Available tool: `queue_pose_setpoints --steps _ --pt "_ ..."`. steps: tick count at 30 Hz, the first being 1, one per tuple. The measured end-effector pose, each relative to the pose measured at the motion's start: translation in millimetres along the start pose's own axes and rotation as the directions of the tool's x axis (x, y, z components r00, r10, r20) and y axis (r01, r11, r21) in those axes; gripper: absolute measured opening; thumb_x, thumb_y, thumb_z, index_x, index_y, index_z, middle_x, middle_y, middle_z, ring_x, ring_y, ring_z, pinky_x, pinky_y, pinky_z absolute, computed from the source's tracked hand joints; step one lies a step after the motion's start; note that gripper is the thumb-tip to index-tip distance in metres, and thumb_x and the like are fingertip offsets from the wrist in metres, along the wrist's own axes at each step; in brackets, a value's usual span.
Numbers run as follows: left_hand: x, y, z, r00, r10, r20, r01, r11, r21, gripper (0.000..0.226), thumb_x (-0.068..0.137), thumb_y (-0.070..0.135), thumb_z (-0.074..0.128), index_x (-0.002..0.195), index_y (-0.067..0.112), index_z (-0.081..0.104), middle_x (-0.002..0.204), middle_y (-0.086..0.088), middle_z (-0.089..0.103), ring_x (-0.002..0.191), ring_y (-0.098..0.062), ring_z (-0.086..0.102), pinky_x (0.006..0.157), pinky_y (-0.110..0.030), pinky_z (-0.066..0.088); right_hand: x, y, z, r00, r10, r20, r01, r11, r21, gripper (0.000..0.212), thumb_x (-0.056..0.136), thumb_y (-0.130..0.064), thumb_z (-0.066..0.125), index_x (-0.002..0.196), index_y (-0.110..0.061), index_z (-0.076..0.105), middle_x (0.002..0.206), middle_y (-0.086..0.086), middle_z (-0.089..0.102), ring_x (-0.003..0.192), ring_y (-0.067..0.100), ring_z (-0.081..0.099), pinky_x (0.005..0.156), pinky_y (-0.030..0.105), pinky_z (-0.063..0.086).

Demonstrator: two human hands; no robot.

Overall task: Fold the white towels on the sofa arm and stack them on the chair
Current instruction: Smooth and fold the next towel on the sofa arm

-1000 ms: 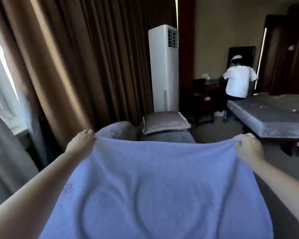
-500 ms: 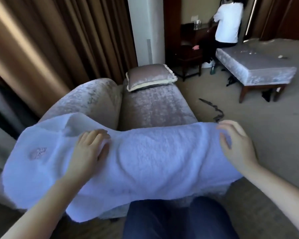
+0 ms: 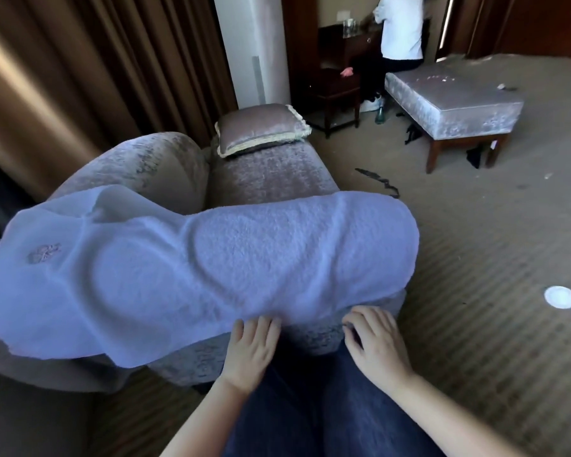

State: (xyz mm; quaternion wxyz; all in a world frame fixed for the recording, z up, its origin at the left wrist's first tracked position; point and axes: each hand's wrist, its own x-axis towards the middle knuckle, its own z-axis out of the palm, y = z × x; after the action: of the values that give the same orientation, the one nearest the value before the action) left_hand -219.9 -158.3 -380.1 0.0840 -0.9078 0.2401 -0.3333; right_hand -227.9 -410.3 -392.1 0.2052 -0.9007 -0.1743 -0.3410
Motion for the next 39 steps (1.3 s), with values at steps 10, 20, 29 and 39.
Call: queue_pose_setpoints --steps 10,20,29,39 --pt "11.6 -12.7 4.6 0.988 -0.127 0.089 0.114 0.984 0.140 0.029 0.079 -0.005 0.028 0.094 0.008 0.049 0.081 -0.008 0.041 0.070 -0.026 0.034 0.064 -0.038 0.030 -10.4 -45.5 32.2 0.997 0.033 0.064 -0.034 0.999 0.006 0.032 0.076 -0.036 0.062 0.102 -0.019 0.051 0.099 -0.002 0.058 0.091 0.019 0.054 0.086 0.031 0.038" --pt "-7.3 -16.3 -34.3 0.984 -0.124 -0.128 0.088 0.962 -0.260 0.019 0.084 0.010 0.050 0.102 0.008 0.051 0.093 -0.008 0.054 0.079 -0.026 0.045 0.068 -0.032 0.038 9.4 -53.2 37.2 0.989 0.135 -0.058 -0.137 0.990 -0.035 0.062 0.055 -0.018 0.082 0.108 -0.019 0.050 0.107 0.004 0.062 0.096 0.024 0.050 0.085 0.038 0.039" --pt "-27.9 -44.5 -77.5 0.967 -0.225 -0.119 0.195 0.956 -0.220 0.030 0.104 0.029 0.029 0.107 0.010 0.052 0.088 -0.010 0.066 0.080 -0.027 0.056 0.072 -0.036 0.042 17.6 28.4 -23.7 0.960 0.216 -0.177 -0.226 0.973 -0.037 0.044 0.063 -0.004 0.043 0.099 -0.012 0.068 0.097 0.002 0.068 0.093 0.022 0.052 0.082 0.032 0.036" --pt "-33.5 -68.3 -63.6 0.850 -0.490 0.195 0.526 0.813 -0.252 0.029 0.068 -0.016 0.072 0.089 0.002 0.069 0.084 -0.013 0.065 0.076 -0.037 0.060 0.061 -0.040 0.047 27.3 100.7 -113.8 0.970 0.229 0.083 -0.243 0.941 0.236 0.051 0.072 0.027 0.061 0.103 -0.012 0.072 0.120 -0.014 0.061 0.110 -0.009 0.053 0.096 0.007 0.037"
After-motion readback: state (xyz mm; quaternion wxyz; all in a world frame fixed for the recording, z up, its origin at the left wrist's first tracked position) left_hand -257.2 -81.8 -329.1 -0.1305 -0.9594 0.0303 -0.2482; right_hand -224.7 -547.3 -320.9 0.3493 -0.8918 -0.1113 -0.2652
